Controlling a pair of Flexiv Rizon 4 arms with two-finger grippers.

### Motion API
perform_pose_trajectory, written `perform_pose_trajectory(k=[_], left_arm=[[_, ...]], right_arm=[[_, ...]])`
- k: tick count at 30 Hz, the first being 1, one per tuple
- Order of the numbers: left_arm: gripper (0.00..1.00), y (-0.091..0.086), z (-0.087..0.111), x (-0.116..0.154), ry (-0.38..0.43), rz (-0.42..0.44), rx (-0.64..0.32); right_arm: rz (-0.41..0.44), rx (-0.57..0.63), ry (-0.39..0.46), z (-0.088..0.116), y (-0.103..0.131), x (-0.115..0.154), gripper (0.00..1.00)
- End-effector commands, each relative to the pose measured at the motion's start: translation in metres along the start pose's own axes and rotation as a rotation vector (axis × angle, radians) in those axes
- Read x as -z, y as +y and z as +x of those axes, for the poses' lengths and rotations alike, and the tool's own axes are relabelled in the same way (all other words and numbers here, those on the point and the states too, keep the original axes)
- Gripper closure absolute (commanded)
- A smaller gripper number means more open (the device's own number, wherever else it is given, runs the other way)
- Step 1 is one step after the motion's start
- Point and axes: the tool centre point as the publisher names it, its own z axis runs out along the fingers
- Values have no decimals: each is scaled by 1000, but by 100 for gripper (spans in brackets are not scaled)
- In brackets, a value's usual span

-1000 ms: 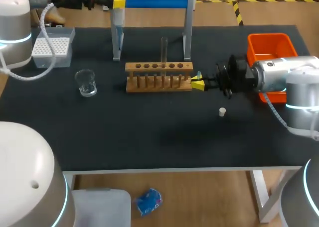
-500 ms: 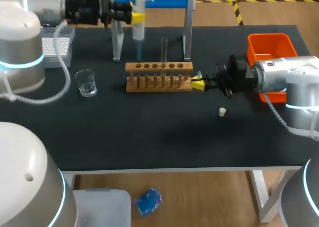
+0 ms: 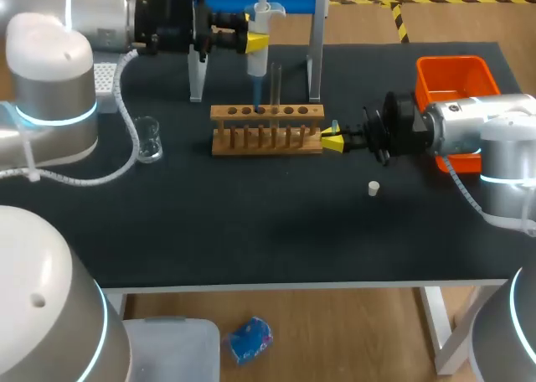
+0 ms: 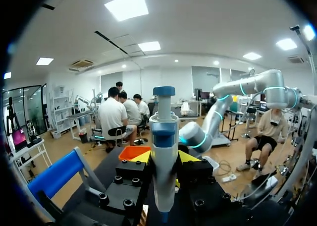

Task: Invert the test tube, pick up the pipette, mount the tip to pipette, aspirate from beaker and dispense into the tube, eject the tip, return the pipette, and cap with the stopper.

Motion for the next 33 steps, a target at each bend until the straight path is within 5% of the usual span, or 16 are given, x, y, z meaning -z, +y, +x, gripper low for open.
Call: perform_pose_trajectory(k=[1, 33], left_arm=[[100, -2, -12, -10, 84, 5, -16], [100, -13, -13, -19, 72, 16, -17]], right_arm=[[0, 1, -2, 1, 0, 0, 100], [0, 1, -2, 1, 0, 0, 100]])
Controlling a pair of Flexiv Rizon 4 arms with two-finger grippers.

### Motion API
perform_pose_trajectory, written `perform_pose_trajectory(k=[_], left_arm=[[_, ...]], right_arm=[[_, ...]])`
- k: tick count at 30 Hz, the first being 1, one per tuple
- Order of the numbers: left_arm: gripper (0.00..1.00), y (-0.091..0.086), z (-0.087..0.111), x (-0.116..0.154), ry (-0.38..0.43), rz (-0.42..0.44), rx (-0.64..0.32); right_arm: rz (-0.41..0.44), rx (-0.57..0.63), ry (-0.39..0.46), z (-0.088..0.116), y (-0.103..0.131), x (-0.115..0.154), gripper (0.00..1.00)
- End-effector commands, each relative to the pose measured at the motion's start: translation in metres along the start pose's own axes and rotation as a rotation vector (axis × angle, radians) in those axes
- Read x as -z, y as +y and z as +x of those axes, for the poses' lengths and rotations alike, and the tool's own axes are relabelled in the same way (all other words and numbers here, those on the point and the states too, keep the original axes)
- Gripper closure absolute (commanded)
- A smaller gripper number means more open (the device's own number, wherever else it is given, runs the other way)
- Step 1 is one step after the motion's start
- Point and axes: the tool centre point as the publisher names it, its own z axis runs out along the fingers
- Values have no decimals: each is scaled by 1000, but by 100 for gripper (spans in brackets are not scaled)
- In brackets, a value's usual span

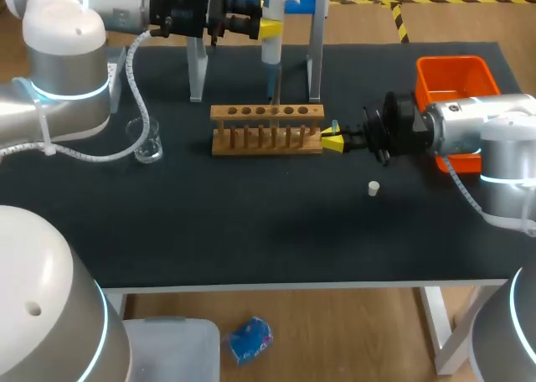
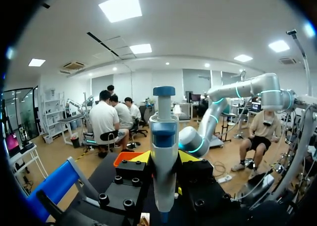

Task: Invert the test tube, pick up the pipette, mount the tip to pipette, aspirate from beaker and dispense into the tube, eject the tip, return the pipette, and cap with the stopper.

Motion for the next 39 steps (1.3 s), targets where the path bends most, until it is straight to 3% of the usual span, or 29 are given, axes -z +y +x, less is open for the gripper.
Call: perform_pose_trajectory(k=[1, 9, 14, 24, 39], left_arm=[[100, 0, 1, 0, -2, 1, -1], [100, 0, 1, 0, -2, 1, -1], [100, 0, 1, 0, -2, 1, -1], [100, 0, 1, 0, -2, 1, -1], [100, 0, 1, 0, -2, 1, -1]], right_arm=[[25, 11, 8, -2, 0, -2, 100], [108, 102, 11, -22, 11, -13, 100], [221, 173, 19, -32, 3, -24, 100], [313, 228, 12, -54, -14, -42, 100], [276, 248, -9, -83, -24, -61, 100]])
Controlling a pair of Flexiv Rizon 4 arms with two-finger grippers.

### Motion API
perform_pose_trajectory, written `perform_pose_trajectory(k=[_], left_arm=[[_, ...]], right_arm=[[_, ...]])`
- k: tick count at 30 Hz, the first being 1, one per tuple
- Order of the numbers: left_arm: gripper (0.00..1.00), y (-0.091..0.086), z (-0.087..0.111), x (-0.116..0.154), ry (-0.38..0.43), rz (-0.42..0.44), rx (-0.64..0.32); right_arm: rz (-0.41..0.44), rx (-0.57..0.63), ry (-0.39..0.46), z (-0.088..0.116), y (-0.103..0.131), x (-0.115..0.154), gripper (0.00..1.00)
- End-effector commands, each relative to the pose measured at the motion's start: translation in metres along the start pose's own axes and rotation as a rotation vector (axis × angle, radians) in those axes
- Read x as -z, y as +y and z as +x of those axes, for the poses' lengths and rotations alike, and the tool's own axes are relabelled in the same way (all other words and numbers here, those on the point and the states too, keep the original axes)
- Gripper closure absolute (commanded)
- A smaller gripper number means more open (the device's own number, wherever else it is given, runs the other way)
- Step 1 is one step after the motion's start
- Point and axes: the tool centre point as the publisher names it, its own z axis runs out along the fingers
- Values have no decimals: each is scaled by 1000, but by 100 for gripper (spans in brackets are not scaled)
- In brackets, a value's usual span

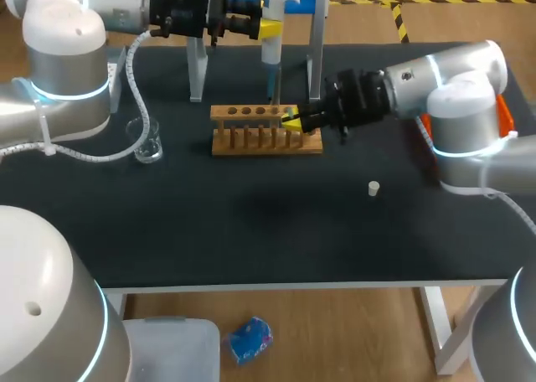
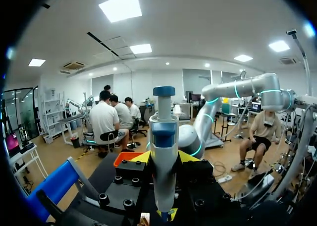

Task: Invert the test tube, pick up the pipette, mount the tip to pipette, aspirate from beaker and dispense into the tube, eject the tip, return the pipette, and cap with the stopper.

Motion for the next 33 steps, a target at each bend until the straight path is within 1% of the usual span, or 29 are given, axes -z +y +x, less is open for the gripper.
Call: perform_pose_trajectory(k=[1, 6, 14, 21, 33], left_arm=[[100, 0, 1, 0, -2, 1, -1], [100, 0, 1, 0, -2, 1, -1], [100, 0, 1, 0, -2, 1, -1], [100, 0, 1, 0, -2, 1, -1], [100, 0, 1, 0, -2, 1, -1]], right_arm=[[-12, -2, 6, -10, -6, -10, 100], [-21, -20, 8, -18, -6, -17, 100], [-43, -25, 4, -28, 3, -28, 100], [-51, -19, 11, -29, 8, -33, 100], [-73, -4, 9, -27, 17, -32, 100]])
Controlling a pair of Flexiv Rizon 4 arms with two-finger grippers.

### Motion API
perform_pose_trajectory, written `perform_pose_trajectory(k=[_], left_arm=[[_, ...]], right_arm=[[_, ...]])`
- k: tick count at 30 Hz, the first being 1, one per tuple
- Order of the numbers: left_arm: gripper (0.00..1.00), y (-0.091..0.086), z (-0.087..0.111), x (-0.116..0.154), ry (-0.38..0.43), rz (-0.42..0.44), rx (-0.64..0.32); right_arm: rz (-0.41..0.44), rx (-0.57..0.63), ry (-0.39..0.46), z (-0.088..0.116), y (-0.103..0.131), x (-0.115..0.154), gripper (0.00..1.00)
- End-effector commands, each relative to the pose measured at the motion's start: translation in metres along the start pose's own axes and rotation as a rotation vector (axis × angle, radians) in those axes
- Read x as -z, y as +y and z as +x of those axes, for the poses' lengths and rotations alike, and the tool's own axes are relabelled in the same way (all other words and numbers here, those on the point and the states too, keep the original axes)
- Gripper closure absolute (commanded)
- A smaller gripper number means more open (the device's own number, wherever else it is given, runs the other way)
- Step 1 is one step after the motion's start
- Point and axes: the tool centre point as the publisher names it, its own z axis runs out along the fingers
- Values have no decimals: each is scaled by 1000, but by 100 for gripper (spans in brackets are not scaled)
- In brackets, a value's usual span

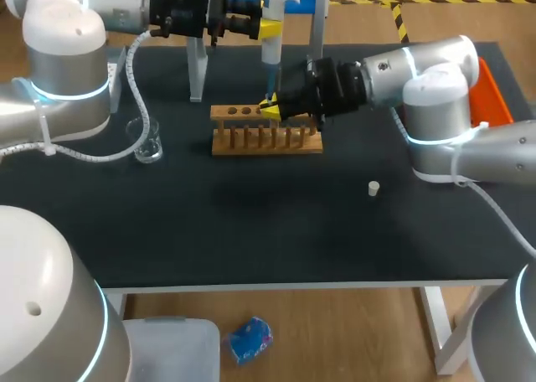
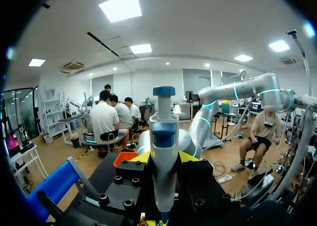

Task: Invert the test tube, pick up the pipette, mount the tip to pipette, aspirate from beaker and dispense into the tube, eject the tip, return the pipette, and cap with the stopper.

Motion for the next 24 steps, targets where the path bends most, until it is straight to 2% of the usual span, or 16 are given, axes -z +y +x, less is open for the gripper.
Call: perform_pose_trajectory(k=[1, 17, 24], left_arm=[[100, 0, 0, 0, -2, 1, -1], [100, 0, 0, 0, -2, 1, -1], [100, 0, 0, 0, -2, 1, -1]], right_arm=[[-5, 4, 0, 3, 2, 1, 100], [-7, -18, -1, 8, -8, 4, 100], [-14, -7, -3, 7, -2, 5, 100]])
